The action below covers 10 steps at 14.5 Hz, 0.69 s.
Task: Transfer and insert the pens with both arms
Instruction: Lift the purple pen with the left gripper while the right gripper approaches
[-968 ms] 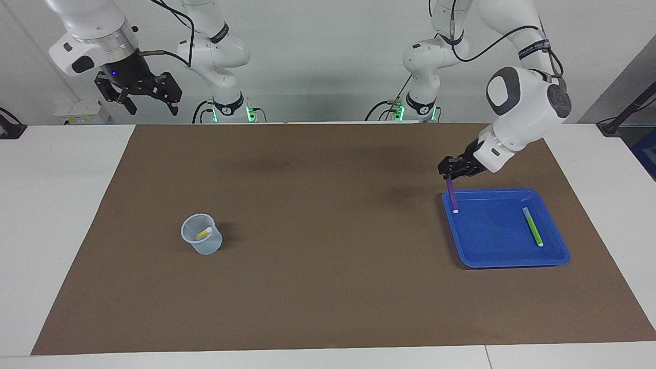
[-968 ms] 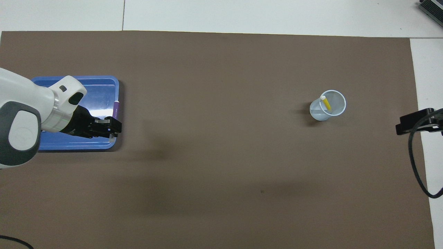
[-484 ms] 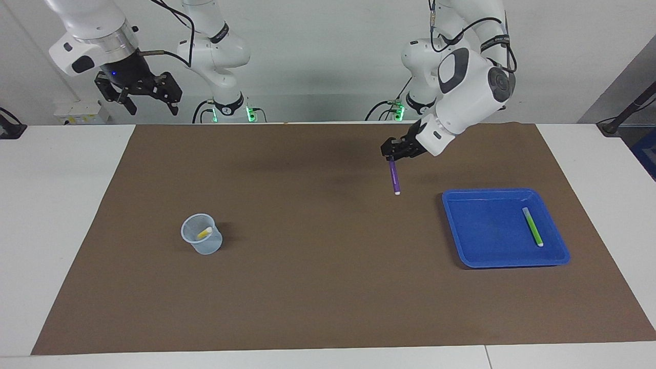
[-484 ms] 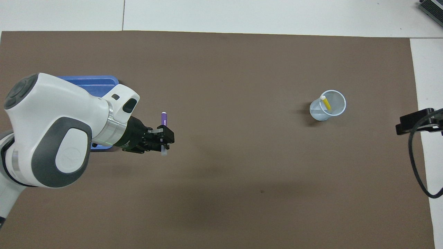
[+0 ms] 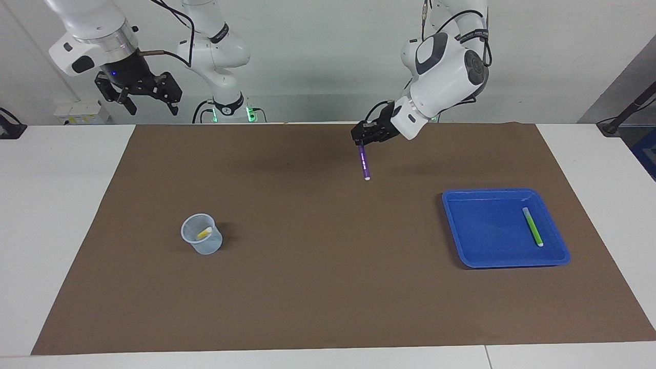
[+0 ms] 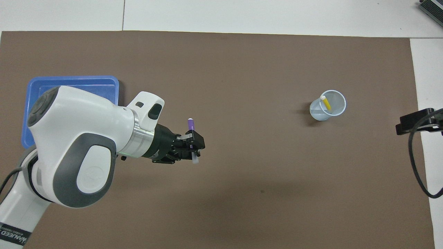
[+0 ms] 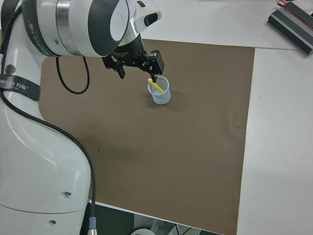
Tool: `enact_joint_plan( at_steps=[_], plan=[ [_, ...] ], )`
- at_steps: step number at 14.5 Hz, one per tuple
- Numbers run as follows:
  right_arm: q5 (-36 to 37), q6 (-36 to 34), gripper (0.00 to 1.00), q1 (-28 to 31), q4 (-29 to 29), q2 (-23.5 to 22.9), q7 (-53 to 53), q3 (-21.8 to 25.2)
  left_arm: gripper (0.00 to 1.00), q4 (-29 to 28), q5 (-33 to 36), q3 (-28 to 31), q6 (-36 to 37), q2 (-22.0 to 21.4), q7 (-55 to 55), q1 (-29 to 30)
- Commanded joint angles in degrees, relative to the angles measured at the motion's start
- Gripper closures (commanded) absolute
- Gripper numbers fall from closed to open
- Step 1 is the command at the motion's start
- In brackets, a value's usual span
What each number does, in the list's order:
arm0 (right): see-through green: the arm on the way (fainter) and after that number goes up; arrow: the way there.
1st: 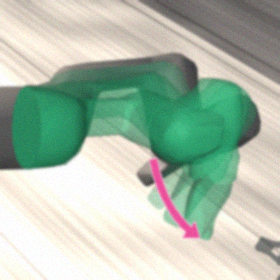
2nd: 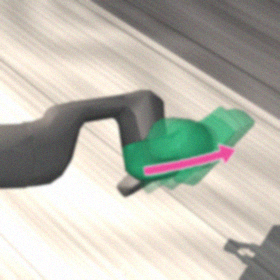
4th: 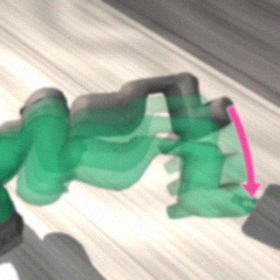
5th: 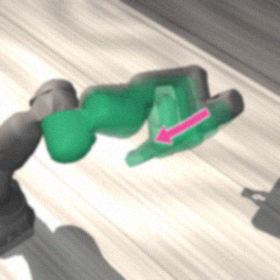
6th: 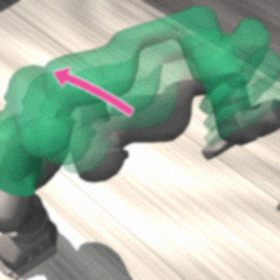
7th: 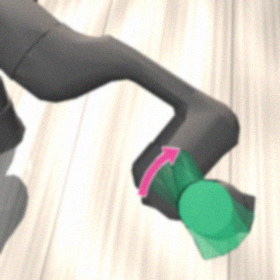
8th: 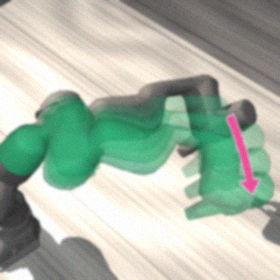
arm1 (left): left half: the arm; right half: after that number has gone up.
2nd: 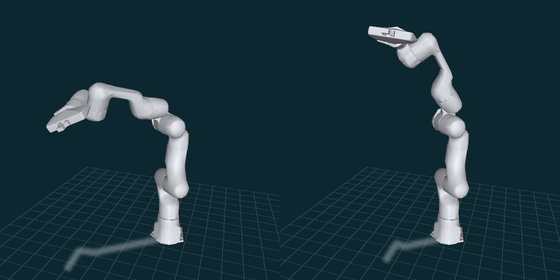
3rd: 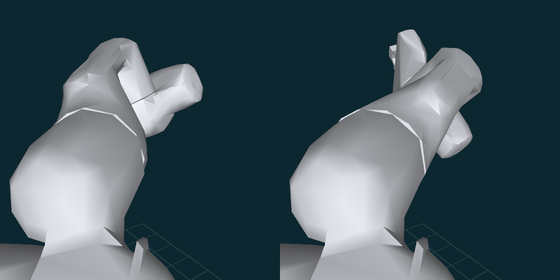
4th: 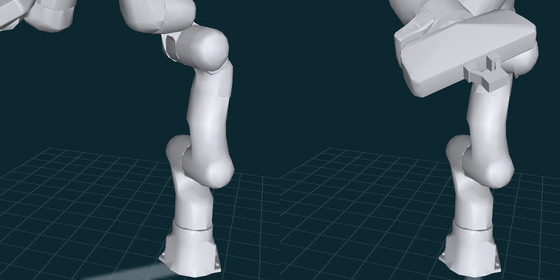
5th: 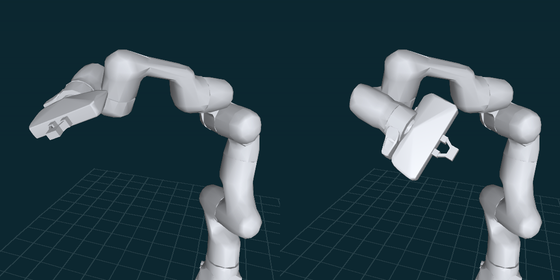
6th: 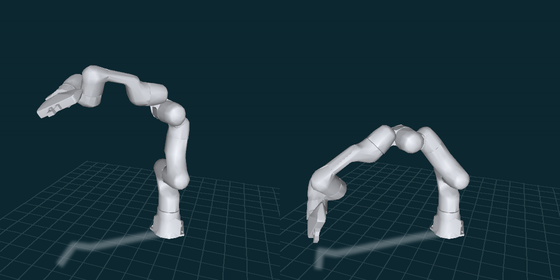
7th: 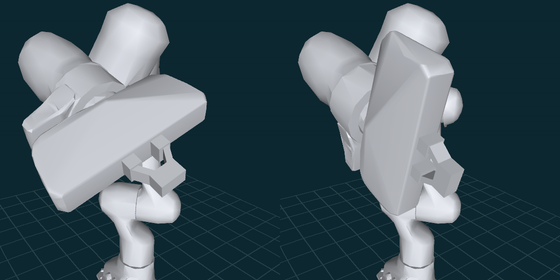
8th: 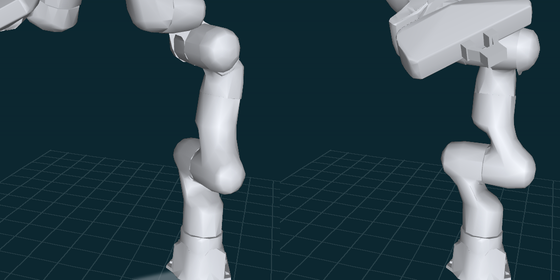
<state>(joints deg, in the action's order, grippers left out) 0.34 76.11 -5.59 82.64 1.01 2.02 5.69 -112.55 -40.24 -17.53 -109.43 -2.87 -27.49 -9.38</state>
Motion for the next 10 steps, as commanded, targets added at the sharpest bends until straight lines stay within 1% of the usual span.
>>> enact_joint_plan(
  at_steps=[1,3,5,6,7,10],
  plan=[
    [-1.1,0.4,0.00,0.8,1.2,1.0,-0.4,-0.4,1.00,-1.2,-2.8,0.9,-3.5,-1.0,-4.4,-3.9],
    [-1.6,2.5,0.00,0.3,1.3,1.0,2.1,-0.6,1.00,-1.3,-3.8,0.9,-6.1,-1.0,-7.5,-6.6],
    [-6.3,6.4,0.00,0.1,2.8,0.9,3.2,-0.7,1.00,-1.3,-4.6,0.9,-9.7,-0.8,-10.8,-9.5],
    [-7.5,7.5,0.00,-0.6,3.7,0.5,5.9,-1.1,1.00,-1.3,-4.6,0.9,-11.8,-0.7,-12.1,-10.4],
    [-9.7,8.0,0.00,-2.0,3.7,-0.3,7.7,-1.1,1.00,-1.4,-4.6,0.9,-12.8,-0.6,-12.8,-11.4],
    [-14.7,8.8,0.00,-4.5,3.0,-3.5,8.3,-1.2,1.00,-1.3,-5.3,0.8,-14.3,-0.6,-14.1,-12.4]
  ],
)
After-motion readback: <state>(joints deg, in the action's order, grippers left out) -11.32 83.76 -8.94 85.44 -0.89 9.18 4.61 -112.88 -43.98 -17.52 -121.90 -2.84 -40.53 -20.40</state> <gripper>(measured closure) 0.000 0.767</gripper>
